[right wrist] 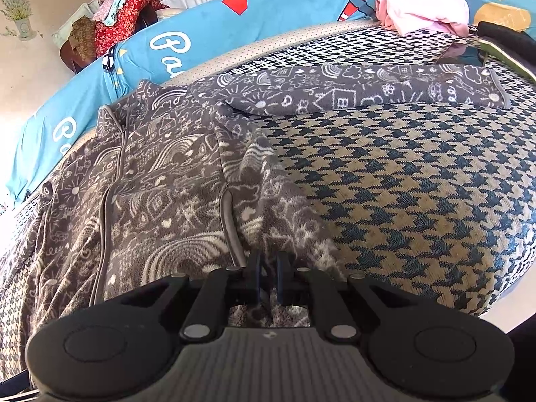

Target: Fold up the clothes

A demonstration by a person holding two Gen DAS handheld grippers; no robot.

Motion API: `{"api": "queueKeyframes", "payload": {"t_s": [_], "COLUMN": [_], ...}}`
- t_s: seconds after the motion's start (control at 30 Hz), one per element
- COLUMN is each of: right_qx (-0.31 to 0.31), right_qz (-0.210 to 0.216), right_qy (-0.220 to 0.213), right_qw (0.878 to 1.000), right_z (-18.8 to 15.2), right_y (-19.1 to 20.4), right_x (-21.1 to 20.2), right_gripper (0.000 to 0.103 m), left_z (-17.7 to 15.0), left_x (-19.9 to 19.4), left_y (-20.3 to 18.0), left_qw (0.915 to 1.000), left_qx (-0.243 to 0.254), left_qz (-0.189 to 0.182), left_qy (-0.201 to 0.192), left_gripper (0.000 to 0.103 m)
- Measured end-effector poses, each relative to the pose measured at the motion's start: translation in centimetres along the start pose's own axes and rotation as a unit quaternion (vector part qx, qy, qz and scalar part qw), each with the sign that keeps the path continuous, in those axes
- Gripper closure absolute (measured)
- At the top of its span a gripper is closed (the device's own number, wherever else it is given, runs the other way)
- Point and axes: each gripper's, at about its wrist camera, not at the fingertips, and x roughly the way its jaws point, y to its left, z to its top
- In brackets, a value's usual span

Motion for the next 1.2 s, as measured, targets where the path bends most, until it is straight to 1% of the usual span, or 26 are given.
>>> {"api": "queueKeyframes", "payload": {"t_s": [0.2, 0.43, 0.73, 0.87, 0.97, 1.1, 1.2], "right_qx": [0.008, 0.003, 0.012, 0.001, 0.0, 0.004, 0.006], "right_qz": [0.0, -0.008, -0.005, -0.011, -0.01, -0.002, 0.007], "right_qy": [0.001, -0.002, -0.001, 0.002, 0.006, 0.015, 0.02], "right_qw": [1.0, 1.0, 1.0, 1.0, 1.0, 1.0, 1.0], "right_z": [0.0, -0.1, -0.1, 0.0, 0.3, 0.9, 1.5], "right_y": [-0.1, 0.2, 0.0, 0.4, 0.4, 0.4, 0.2], "right_x": [0.0, 0.0, 0.0, 0.0, -0.1, -0.2, -0.4], "right_gripper": [0.097, 0.097, 0.097, 0.097, 0.096, 0.091, 0.089], "left_z": [-0.1, -0.1, -0.1, -0.2, -0.2, -0.1, 0.0], "left_x": [0.0, 0.0, 0.1, 0.1, 0.1, -0.1, -0.5], "left_y": [0.0, 0.0, -0.2, -0.2, -0.2, -0.4, -1.0], "left_qw": [1.0, 1.0, 0.9999, 0.9999, 0.9999, 0.9999, 0.9993], "left_qx": [0.007, 0.009, 0.011, 0.01, 0.008, 0.012, 0.031], "left_qz": [0.0, 0.001, 0.003, 0.003, 0.005, 0.008, 0.019], "left_qy": [0.0, -0.001, -0.004, -0.004, -0.004, -0.003, -0.01], "left_gripper": [0.0, 0.0, 0.0, 0.0, 0.0, 0.0, 0.0]}}
